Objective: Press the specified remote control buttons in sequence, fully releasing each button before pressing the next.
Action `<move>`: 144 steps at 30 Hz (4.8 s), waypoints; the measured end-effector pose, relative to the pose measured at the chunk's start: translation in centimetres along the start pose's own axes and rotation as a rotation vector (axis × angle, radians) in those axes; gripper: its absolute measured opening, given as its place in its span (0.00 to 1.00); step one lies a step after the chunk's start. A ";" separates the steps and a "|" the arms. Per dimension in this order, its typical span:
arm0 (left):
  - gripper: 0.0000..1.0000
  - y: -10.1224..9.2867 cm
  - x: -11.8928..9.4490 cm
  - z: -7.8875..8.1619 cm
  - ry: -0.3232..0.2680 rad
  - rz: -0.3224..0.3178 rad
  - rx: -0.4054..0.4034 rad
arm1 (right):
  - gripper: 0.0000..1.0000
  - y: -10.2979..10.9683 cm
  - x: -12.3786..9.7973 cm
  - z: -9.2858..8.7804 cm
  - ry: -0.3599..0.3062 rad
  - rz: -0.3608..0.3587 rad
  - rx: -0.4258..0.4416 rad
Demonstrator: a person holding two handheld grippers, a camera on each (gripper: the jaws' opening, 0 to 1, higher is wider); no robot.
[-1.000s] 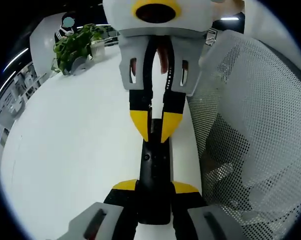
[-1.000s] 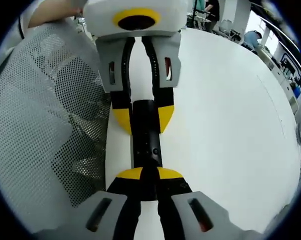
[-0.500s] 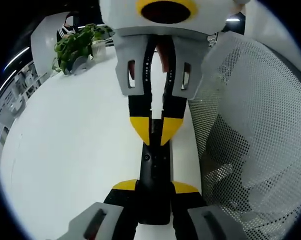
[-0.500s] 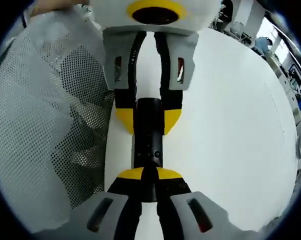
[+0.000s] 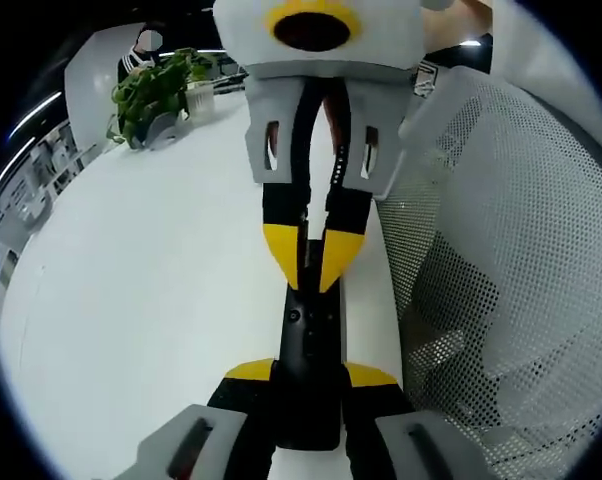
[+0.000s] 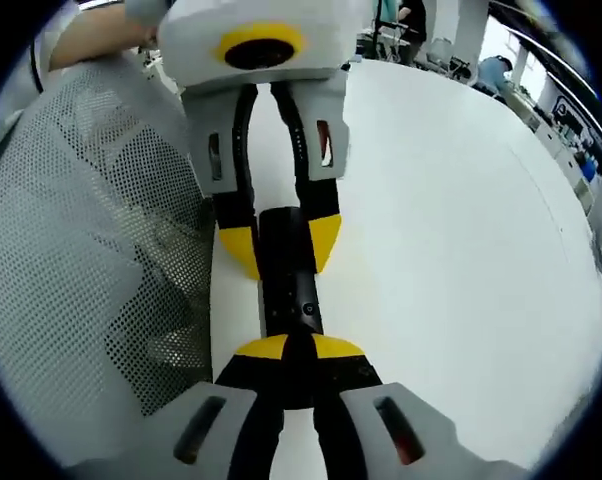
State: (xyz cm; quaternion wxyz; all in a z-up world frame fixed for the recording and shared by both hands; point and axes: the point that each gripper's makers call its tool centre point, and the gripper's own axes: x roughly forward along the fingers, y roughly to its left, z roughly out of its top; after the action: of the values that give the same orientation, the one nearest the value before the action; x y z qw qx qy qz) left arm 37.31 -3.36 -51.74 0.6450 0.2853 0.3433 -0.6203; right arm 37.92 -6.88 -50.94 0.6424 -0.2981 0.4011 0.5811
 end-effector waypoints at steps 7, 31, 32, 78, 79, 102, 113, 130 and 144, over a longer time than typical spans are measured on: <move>0.24 0.0 0.0 0.0 0.001 0.001 0.002 | 0.05 0.4 0.2 0.2 0.085 -0.026 -0.190; 0.24 0.0 0.0 0.1 0.001 -0.002 0.006 | 0.04 0.5 0.1 0.1 0.022 -0.018 -0.203; 0.24 0.0 0.1 0.1 0.001 -0.002 0.005 | 0.03 0.5 0.2 0.2 0.023 -0.019 -0.237; 0.24 -0.1 0.2 0.3 -0.020 -0.013 -0.024 | 0.00 2.1 1.1 1.4 0.099 -0.143 -0.522; 0.24 -0.1 0.2 0.3 -0.020 -0.014 -0.024 | 0.00 2.1 1.1 1.4 0.106 -0.151 -0.542; 0.24 -0.1 0.2 0.3 -0.012 -0.018 -0.026 | 0.00 1.9 0.8 1.0 0.056 -0.110 -0.263; 0.24 -0.1 0.2 0.4 -0.016 -0.022 -0.028 | 0.00 0.6 0.7 1.5 0.012 -0.059 -0.102; 0.24 0.0 0.3 0.2 -0.030 -0.027 -0.033 | 0.00 0.8 1.0 1.3 0.138 0.084 -0.130; 0.24 0.0 0.2 0.3 -0.058 -0.029 -0.044 | 0.00 -0.8 1.4 1.3 0.156 0.128 -0.022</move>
State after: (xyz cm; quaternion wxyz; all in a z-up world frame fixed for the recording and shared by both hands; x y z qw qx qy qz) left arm 37.33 -3.74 -51.68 0.6518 0.2481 0.3422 -0.6297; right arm 38.97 -5.21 -51.55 0.5672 -0.3234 0.4617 0.6004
